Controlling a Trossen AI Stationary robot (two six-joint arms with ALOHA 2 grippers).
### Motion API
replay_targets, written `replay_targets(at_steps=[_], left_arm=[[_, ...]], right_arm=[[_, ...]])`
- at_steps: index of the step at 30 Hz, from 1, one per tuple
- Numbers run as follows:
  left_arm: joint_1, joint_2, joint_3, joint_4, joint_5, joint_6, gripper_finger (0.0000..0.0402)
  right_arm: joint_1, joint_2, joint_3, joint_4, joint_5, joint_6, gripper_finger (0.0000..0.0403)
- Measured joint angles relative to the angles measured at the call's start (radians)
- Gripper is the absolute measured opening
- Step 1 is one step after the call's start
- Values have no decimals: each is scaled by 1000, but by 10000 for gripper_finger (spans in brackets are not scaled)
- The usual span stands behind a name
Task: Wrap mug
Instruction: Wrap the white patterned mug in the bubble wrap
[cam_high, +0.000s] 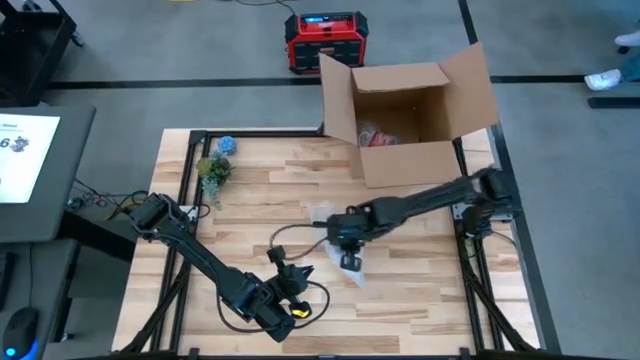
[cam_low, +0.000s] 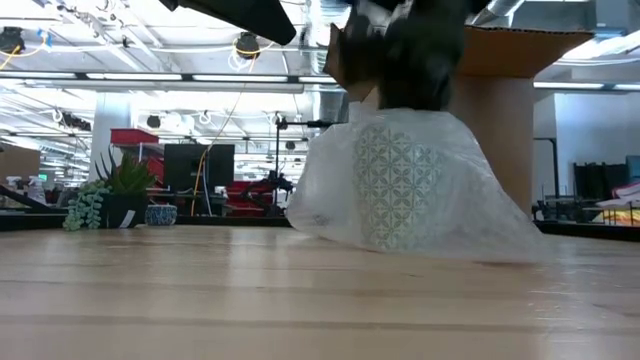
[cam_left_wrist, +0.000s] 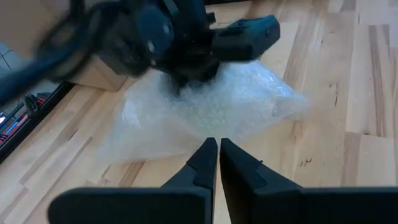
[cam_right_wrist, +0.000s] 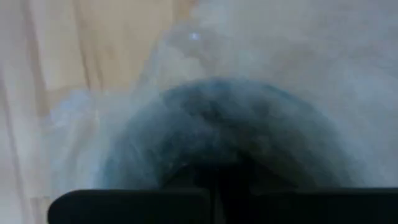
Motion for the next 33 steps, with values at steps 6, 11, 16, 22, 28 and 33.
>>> replay_targets(at_steps=[6, 11, 16, 22, 28, 33], left_arm=[[0, 0, 0, 0, 2, 0, 0], [0, 0, 0, -1, 2, 4, 0], [0, 0, 0, -1, 2, 3, 0], [0, 0, 0, -1, 1, 2, 0], [3, 0, 0, -13, 0, -1, 0], [14, 2, -1, -56, 0, -41, 0]], right_arm=[[-27, 78, 8, -32, -25, -36, 0], [-10, 4, 54, -83, -23, -36, 0], [24, -151, 99, -86, -8, 16, 0], [61, -201, 94, -192, 32, 119, 0], [71, -84, 97, -257, 71, 132, 0], [48, 21, 106, -191, 62, 102, 0]])
